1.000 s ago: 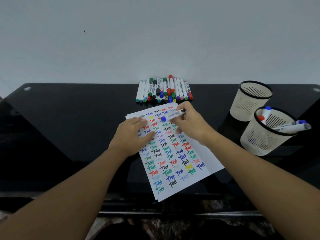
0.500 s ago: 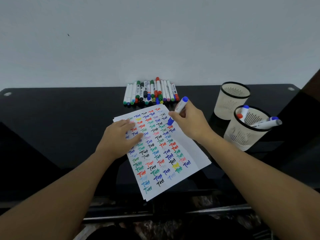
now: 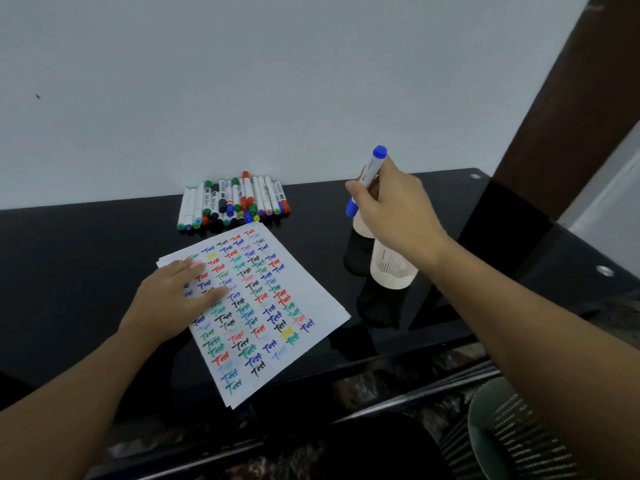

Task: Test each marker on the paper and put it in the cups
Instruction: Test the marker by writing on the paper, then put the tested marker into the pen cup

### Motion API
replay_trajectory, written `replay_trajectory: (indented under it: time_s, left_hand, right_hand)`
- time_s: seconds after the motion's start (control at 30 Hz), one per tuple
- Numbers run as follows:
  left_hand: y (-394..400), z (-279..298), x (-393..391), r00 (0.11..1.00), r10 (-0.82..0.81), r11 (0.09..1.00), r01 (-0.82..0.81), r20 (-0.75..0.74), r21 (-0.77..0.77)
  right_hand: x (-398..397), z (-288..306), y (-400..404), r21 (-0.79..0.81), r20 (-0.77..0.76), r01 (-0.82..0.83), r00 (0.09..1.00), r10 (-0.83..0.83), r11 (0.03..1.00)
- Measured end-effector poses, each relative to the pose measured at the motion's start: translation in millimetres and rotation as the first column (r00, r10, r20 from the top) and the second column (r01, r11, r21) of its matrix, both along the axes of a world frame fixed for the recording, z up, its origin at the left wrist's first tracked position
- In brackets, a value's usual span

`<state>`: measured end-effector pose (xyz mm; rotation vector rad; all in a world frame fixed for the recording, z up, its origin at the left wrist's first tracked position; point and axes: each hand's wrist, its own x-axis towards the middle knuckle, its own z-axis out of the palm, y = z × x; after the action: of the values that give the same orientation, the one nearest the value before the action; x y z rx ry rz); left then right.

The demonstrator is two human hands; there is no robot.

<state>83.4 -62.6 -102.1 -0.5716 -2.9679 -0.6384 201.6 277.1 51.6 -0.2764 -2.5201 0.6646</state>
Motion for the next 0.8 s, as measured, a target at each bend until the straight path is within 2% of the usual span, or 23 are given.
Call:
replay_trajectory:
  time_s: [0.17, 0.33, 0.63, 0.8]
  left_hand:
    - [-3.7, -3.2, -0.9, 0.999, -0.024, 1.000, 0.024, 0.030, -0.010]
    - [-3.1, -2.9, -0.2, 0.999, -0.040, 0.999, 0.040, 0.023, -0.020]
    - [-5.4, -5.1, -4.3, 0.999, -0.048, 0.998, 0.049, 0.024, -0.035]
    - [-4.9, -5.7, -4.0, 0.999, -0.051, 0.998, 0.052, 0.017, -0.021]
  right_hand:
    - [17.3, 8.4, 26.8, 0.038, -0.005, 0.168, 0.986, -0.168, 0.985]
    - [27.4, 3.3, 38.8, 0.044, 0.040, 0.249, 0.967, -0.251, 0.968]
    - [30.3, -8.9, 42.5, 0.036, 0.169, 0.275, 0.946, -0.278, 0.961]
    - [27.3, -7.9, 38.2, -0.013, 0.139, 0.254, 0.958, -0.250, 0.967]
